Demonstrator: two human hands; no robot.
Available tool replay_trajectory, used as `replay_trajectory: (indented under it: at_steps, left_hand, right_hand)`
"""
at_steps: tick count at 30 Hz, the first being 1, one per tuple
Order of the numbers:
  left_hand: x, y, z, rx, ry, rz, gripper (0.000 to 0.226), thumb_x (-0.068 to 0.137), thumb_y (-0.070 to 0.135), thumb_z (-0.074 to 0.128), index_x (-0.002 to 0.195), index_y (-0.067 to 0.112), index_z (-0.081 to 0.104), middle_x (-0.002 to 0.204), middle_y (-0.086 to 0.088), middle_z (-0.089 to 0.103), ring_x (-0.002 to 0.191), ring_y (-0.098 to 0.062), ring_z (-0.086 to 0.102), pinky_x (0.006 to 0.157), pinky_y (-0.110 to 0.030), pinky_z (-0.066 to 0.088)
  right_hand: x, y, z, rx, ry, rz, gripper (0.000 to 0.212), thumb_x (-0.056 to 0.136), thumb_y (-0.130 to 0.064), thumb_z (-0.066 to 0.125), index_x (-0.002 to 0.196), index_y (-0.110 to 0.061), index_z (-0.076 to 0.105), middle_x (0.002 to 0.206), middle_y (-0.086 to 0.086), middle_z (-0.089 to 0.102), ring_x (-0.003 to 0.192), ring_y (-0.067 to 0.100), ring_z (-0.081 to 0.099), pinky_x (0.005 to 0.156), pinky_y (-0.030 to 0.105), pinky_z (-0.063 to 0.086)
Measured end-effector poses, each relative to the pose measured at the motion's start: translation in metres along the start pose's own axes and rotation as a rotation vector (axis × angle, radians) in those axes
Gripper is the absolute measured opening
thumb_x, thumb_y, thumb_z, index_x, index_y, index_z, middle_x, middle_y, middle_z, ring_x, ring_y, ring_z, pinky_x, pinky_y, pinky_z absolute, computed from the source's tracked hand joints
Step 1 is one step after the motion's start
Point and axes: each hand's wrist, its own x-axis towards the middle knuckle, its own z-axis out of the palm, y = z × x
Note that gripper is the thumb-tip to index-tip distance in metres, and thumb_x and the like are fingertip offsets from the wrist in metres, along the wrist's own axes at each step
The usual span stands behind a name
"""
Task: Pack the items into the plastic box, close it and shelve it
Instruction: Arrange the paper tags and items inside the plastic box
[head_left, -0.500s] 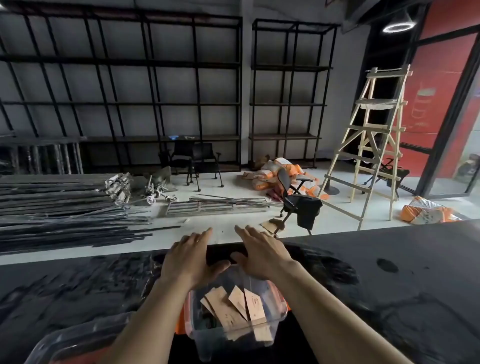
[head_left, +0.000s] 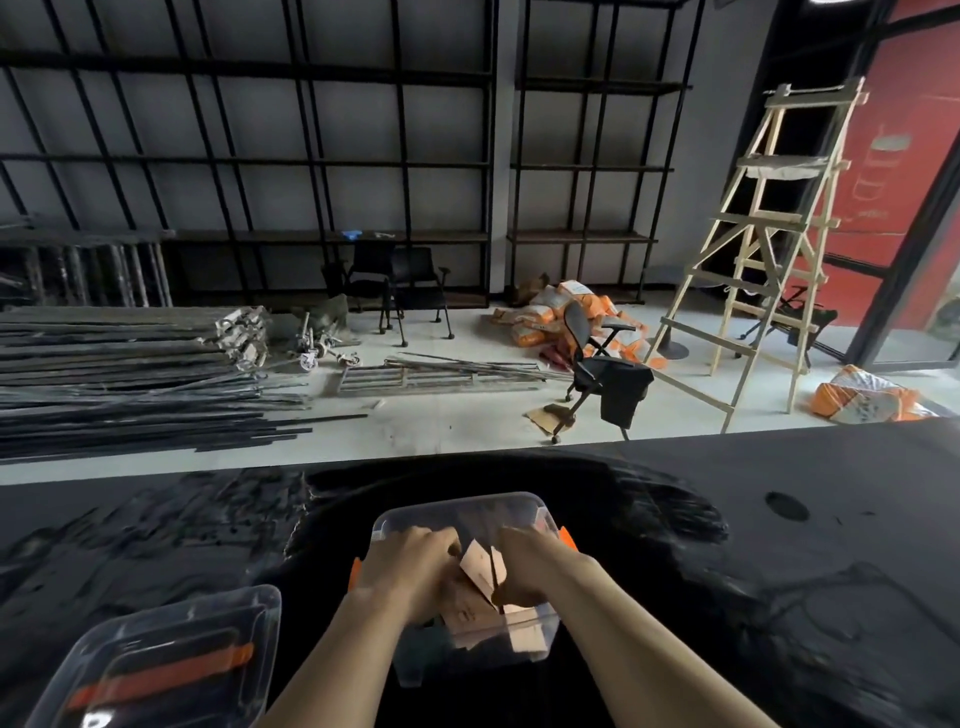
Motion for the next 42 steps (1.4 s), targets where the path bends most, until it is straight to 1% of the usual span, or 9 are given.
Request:
replay_trajectory:
  at_steps: [7,11,16,22,24,27,31,34,42]
  left_hand:
    - [0.013,-0.002,0.016,-0.036,-0.086,0.047,0.063,0.091,0.015,0.060,0.141,0.049,0.045,0.138,0.001,0.053,0.121,-0.029,0.061,0.091,-0.039,0.048]
    - [0.023,0.002,0.024,-0.043,-0.042,0.060,0.040,0.094,0.022,0.058,0.132,0.036,0.060,0.131,0.001,0.060,0.118,-0.025,0.063,0.092,-0.038,0.050]
    - [0.028,0.009,0.018,-0.081,0.000,0.087,0.028,0.094,0.031,0.060,0.119,0.021,0.070,0.122,-0.001,0.067,0.114,-0.020,0.066,0.094,-0.031,0.050]
    - [0.042,-0.014,-0.005,-0.263,0.181,0.165,0.011,0.096,0.010,0.061,0.103,0.003,0.065,0.088,-0.002,0.053,0.068,0.002,0.063,0.062,-0.017,0.046]
    - [0.047,-0.022,-0.012,-0.388,0.199,0.167,0.011,0.093,0.010,0.064,0.101,0.018,0.067,0.096,0.000,0.052,0.078,0.000,0.061,0.072,-0.018,0.049]
    - [0.052,-0.028,-0.015,-0.556,0.219,0.083,0.007,0.096,0.029,0.062,0.096,0.035,0.064,0.107,0.009,0.057,0.095,-0.007,0.064,0.087,-0.033,0.056]
    - [0.050,-0.028,-0.014,-0.658,0.332,0.019,0.010,0.098,0.043,0.053,0.096,0.038,0.062,0.101,0.011,0.065,0.083,-0.007,0.069,0.079,-0.039,0.061]
    - [0.048,-0.027,-0.012,-0.729,0.376,-0.016,0.007,0.097,0.041,0.055,0.098,0.038,0.062,0.099,0.012,0.068,0.082,-0.007,0.070,0.076,-0.039,0.062]
    - [0.048,-0.019,-0.011,-0.887,0.408,-0.004,0.023,0.093,0.021,0.070,0.115,0.027,0.070,0.097,0.012,0.072,0.087,-0.006,0.069,0.073,-0.017,0.056]
  right_hand:
    - [0.023,-0.009,0.014,0.161,-0.120,0.106,0.054,0.094,-0.019,0.061,0.145,-0.011,0.045,0.140,0.009,0.054,0.130,0.028,0.050,0.102,0.035,0.043]
    - [0.026,-0.007,0.019,0.219,-0.065,0.138,0.068,0.088,-0.015,0.070,0.148,-0.012,0.037,0.139,0.011,0.054,0.129,0.030,0.052,0.103,0.038,0.048]
    - [0.024,-0.012,0.000,0.123,-0.051,0.074,0.058,0.093,-0.015,0.065,0.146,-0.011,0.041,0.143,0.012,0.053,0.131,0.031,0.052,0.105,0.041,0.046]
    - [0.008,0.001,-0.047,0.239,0.281,0.014,0.042,0.088,-0.031,0.067,0.119,-0.006,0.054,0.117,0.015,0.064,0.106,0.036,0.063,0.073,0.038,0.046]
    - [0.010,0.004,-0.054,0.332,0.239,-0.035,0.043,0.089,-0.045,0.063,0.114,-0.010,0.059,0.110,0.011,0.067,0.095,0.031,0.066,0.072,0.039,0.051]
    - [0.014,0.009,-0.056,0.477,0.089,-0.139,0.028,0.096,-0.036,0.056,0.114,-0.019,0.066,0.106,0.006,0.072,0.089,0.020,0.066,0.069,0.029,0.050]
    - [0.011,0.017,-0.052,0.863,0.023,-0.120,0.024,0.096,-0.022,0.054,0.108,-0.014,0.073,0.091,0.005,0.068,0.079,0.018,0.061,0.070,0.029,0.050]
    - [0.011,0.023,-0.047,1.015,0.036,-0.134,0.031,0.092,-0.035,0.058,0.100,-0.008,0.070,0.091,0.008,0.066,0.082,0.023,0.062,0.072,0.035,0.050]
    - [0.010,0.029,-0.046,0.875,-0.021,-0.213,0.032,0.087,-0.020,0.064,0.119,-0.022,0.065,0.112,0.008,0.070,0.104,0.026,0.068,0.090,0.041,0.059]
